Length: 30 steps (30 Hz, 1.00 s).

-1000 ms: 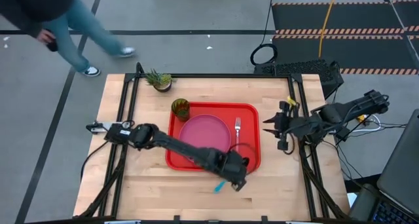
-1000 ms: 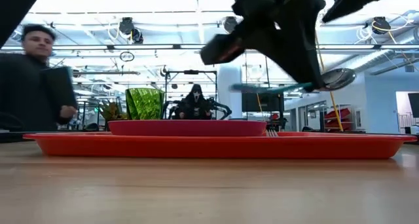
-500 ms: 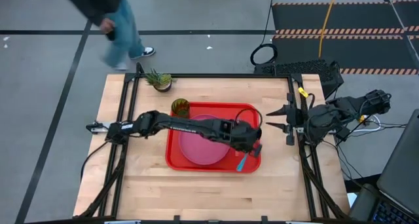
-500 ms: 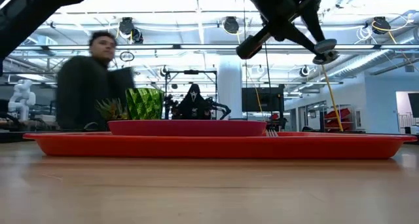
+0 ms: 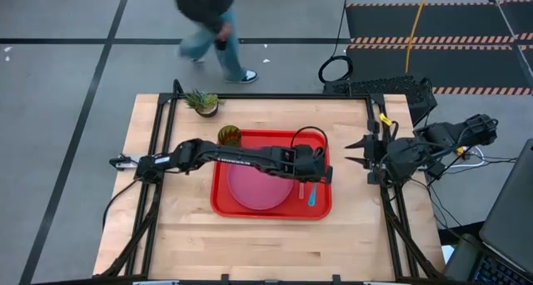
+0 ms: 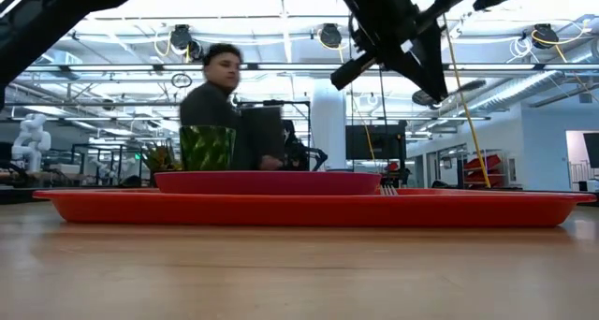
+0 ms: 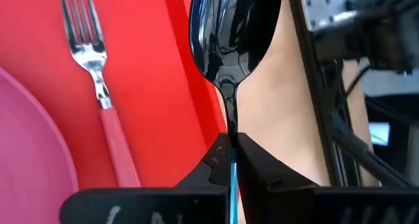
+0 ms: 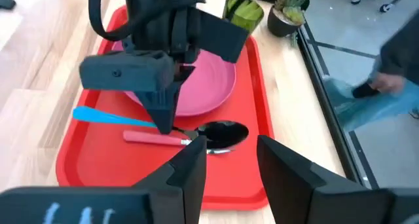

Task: Pick and place plate/cup/fork/spoon on tray
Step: Put the blue spoon on the orange tray to the right of the pink fork

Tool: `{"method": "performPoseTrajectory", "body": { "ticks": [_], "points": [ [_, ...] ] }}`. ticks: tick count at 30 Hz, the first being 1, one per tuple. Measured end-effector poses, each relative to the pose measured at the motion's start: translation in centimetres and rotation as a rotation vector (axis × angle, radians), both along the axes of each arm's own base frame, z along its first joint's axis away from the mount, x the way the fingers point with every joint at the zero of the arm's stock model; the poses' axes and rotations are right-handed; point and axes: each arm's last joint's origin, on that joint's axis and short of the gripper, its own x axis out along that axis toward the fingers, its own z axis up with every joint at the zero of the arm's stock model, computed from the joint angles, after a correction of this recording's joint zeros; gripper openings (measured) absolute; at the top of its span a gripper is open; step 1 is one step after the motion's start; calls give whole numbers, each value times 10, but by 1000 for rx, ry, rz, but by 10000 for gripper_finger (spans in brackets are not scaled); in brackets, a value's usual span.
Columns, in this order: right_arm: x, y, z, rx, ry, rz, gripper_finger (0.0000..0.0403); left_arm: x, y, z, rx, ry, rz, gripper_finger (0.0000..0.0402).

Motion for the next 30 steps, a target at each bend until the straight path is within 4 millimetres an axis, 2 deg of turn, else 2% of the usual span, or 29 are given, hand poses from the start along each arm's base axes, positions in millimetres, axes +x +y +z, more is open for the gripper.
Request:
{"method": "performPoseTrajectory", "body": {
  "ticks": [3,7,13,16,21,30],
  "points": [
    [-4,-1,0,11,7,14,130,1,-1,-9,24,16,39,6],
    [-9,-2,1,28,7,51,130,13,0,-35,26,7,59,6],
    [-16,-4,3,35,-17,80,130,33,15,-66,-5,-76,74,6],
    [-18,-4,4,26,-20,89,130,34,23,-70,-2,-65,81,6],
    [-19,-5,4,3,-15,106,130,34,34,-67,8,-72,92,6],
    [-19,-5,4,-21,-13,123,130,30,43,-70,-1,-20,115,6]
  ]
}}
